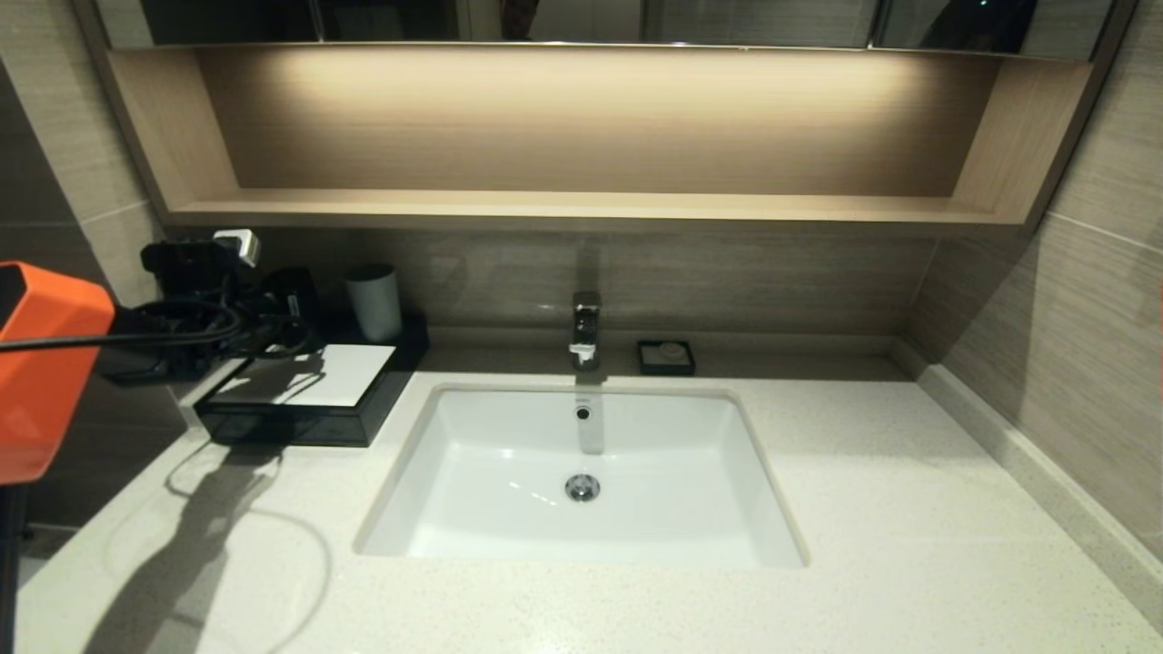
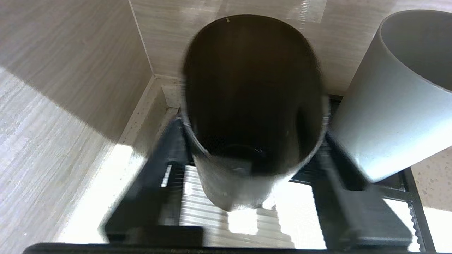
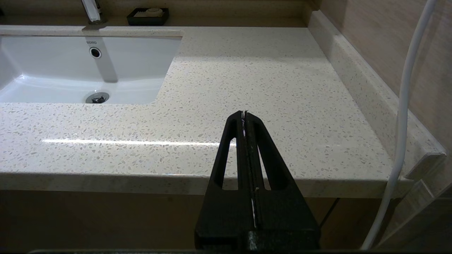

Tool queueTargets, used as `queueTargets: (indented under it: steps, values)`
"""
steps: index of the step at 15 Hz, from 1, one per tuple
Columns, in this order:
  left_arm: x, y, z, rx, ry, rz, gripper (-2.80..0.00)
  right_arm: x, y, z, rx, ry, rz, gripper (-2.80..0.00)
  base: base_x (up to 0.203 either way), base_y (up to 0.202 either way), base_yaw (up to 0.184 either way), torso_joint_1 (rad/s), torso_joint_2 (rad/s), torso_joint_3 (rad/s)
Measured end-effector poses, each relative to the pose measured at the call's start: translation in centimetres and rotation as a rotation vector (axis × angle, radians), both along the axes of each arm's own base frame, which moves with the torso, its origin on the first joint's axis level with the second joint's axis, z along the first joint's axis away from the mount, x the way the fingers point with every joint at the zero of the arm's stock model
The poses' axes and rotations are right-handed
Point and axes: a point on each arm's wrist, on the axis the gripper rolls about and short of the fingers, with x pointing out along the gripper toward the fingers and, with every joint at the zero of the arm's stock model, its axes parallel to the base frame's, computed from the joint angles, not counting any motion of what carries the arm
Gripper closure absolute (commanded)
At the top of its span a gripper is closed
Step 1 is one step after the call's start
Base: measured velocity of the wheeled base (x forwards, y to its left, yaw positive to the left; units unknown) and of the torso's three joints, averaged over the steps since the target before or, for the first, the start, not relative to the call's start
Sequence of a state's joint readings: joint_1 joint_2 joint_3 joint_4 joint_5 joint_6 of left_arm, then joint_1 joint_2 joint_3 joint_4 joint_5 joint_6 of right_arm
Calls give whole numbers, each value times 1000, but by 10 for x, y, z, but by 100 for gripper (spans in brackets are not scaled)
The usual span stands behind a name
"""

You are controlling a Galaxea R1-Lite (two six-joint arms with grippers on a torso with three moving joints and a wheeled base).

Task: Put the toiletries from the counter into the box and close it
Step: Place the cup on the storage box

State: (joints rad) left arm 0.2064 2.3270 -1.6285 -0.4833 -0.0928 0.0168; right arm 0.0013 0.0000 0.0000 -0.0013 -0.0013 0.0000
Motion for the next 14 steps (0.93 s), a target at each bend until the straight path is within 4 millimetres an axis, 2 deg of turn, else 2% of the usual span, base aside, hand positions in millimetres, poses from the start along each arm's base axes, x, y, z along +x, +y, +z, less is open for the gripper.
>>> queueTargets:
  steps: [14]
  values:
    - [-5,-1,5,15,-19,-3,-280,0,0,0,0,0,0,0,0,0,0,0,0,0]
